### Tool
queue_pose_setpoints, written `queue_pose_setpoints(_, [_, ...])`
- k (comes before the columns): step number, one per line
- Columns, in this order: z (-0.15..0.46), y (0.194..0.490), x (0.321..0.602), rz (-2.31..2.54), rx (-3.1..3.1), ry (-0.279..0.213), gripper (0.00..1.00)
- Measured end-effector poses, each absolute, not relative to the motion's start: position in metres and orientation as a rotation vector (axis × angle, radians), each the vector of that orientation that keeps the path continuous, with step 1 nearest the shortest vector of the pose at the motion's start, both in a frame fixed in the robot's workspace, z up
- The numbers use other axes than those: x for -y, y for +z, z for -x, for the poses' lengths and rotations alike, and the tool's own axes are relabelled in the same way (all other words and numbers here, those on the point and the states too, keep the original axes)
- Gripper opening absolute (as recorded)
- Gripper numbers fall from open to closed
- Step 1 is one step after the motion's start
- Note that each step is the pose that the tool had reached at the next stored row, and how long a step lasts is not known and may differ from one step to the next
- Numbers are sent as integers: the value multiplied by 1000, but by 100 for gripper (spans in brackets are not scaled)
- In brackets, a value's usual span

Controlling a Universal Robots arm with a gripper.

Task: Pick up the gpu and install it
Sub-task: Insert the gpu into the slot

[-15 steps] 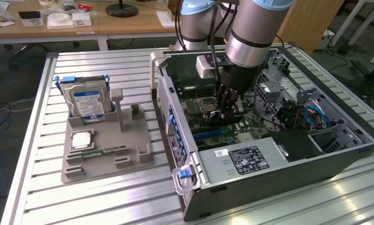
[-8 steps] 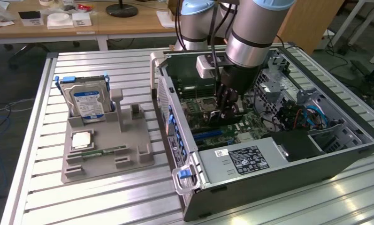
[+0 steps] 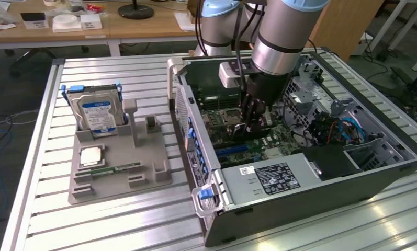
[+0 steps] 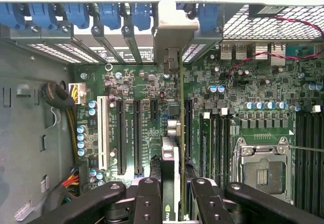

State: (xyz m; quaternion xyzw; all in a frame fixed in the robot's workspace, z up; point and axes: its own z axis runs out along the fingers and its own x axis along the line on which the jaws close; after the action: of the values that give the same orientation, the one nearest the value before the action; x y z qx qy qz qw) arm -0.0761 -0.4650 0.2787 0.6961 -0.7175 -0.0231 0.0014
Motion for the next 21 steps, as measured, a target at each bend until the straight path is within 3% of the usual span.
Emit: queue_pose_setpoints(21, [78,273,465,-2188,2250,-72,27])
